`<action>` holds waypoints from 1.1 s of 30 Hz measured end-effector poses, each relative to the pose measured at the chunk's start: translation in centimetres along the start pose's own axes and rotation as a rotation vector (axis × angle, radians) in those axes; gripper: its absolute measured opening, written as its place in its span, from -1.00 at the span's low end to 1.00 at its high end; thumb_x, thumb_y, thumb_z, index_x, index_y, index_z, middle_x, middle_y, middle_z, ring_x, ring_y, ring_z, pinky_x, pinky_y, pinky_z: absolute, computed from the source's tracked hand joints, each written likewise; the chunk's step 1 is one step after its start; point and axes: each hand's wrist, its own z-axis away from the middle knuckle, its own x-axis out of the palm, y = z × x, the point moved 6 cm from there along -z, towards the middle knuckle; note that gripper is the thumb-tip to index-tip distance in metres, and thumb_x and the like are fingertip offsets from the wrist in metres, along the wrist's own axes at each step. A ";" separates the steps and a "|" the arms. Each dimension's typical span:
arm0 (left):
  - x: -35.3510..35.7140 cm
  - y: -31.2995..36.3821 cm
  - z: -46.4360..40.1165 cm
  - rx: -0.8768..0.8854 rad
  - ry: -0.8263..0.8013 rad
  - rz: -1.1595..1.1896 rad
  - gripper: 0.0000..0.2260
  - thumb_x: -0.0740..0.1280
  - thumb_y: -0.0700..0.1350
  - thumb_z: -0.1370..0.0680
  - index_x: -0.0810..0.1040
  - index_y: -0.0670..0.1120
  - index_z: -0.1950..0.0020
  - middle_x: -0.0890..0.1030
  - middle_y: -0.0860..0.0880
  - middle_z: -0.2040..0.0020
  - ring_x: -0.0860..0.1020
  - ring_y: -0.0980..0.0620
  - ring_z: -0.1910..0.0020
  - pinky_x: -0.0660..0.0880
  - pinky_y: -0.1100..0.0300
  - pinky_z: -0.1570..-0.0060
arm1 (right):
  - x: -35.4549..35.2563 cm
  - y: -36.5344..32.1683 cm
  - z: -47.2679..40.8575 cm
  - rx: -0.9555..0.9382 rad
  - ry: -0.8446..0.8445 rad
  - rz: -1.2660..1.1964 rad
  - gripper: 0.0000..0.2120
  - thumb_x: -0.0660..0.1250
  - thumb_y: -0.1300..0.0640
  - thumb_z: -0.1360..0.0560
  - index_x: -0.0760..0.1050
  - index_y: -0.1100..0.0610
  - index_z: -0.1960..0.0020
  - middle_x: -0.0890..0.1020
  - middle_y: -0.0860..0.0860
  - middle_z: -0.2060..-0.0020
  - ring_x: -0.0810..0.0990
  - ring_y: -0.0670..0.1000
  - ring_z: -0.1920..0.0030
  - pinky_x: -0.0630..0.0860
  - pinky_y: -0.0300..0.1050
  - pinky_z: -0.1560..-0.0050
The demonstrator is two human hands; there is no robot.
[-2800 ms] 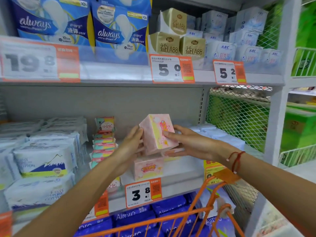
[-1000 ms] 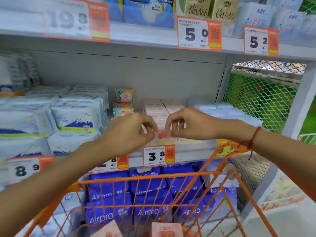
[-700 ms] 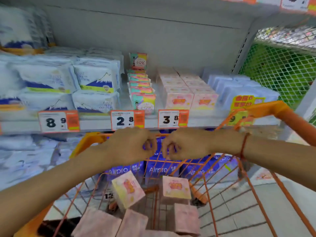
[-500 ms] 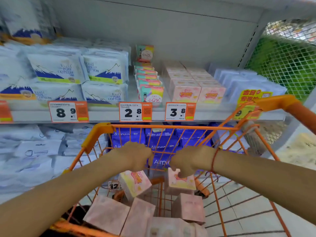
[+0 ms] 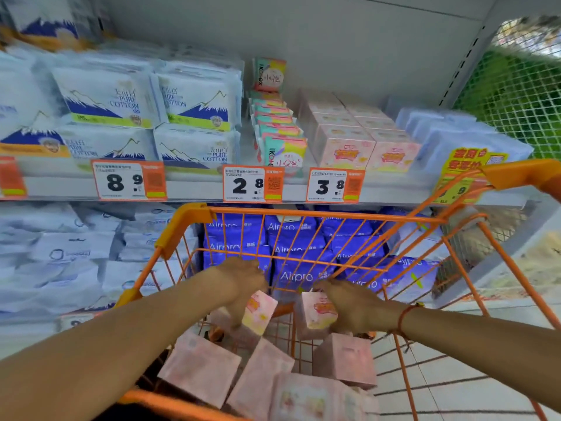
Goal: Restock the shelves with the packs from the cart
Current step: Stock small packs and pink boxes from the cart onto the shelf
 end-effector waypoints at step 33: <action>-5.5 -1.0 3.8 0.124 -0.131 0.468 -0.55 0.45 0.04 -0.44 0.51 -0.01 -0.30 0.58 0.03 -0.18 0.53 -0.01 -0.13 0.44 0.10 -0.13 | -8.8 -1.4 1.1 -0.130 -0.230 0.294 -0.37 0.49 -0.07 -0.36 0.37 0.06 -0.35 0.47 0.04 -0.23 0.47 0.10 -0.20 0.43 -0.09 -0.05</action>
